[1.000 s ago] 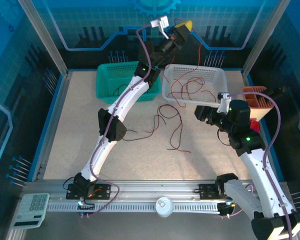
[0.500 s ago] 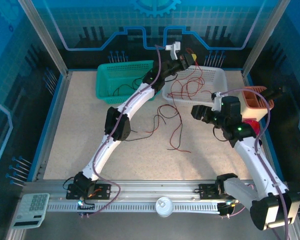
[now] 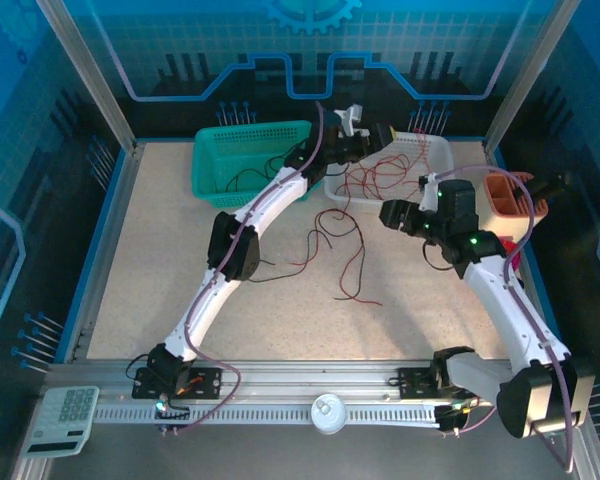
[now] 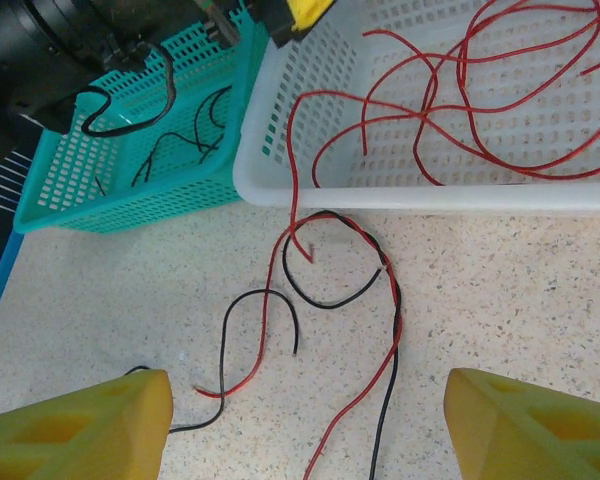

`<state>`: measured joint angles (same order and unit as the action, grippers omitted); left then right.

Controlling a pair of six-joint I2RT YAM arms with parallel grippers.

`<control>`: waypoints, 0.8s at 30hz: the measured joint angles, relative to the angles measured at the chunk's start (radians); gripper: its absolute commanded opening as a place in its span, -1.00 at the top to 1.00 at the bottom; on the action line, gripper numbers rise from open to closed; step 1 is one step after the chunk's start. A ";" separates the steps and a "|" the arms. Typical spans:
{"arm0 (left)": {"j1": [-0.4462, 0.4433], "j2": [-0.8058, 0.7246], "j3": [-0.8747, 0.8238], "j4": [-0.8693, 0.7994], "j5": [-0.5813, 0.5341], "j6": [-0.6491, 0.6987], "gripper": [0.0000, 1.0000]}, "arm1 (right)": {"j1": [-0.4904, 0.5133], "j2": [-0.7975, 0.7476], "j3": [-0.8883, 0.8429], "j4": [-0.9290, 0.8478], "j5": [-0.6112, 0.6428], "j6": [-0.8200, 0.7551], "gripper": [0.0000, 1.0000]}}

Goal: Untangle the cables

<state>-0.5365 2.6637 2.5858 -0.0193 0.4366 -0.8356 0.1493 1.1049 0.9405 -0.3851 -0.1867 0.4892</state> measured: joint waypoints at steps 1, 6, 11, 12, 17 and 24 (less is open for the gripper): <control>0.003 -0.007 -0.017 -0.022 0.005 0.008 -0.98 | 0.000 0.013 0.002 0.002 -0.001 0.000 -0.46; 0.017 -0.069 -0.065 -0.138 0.027 0.077 -0.98 | 0.001 0.092 0.024 0.005 -0.001 -0.008 -0.46; 0.030 -0.221 -0.130 -0.197 0.041 0.150 -0.99 | 0.025 0.195 0.075 0.007 0.012 -0.020 -0.44; 0.032 -0.262 -0.155 -0.198 0.041 0.164 -0.99 | 0.035 0.219 0.089 0.009 0.020 -0.023 -0.44; 0.038 -0.492 -0.321 -0.190 0.039 0.240 -0.98 | 0.079 0.346 0.158 0.017 0.061 -0.027 -0.40; 0.038 -0.893 -0.820 -0.097 -0.012 0.315 -0.98 | 0.086 0.524 0.245 0.019 0.129 -0.054 -0.37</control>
<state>-0.4984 1.7710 1.7657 -0.1162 0.4248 -0.5205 0.2356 1.6291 1.1854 -0.3656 -0.0578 0.4355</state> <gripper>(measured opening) 0.991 0.690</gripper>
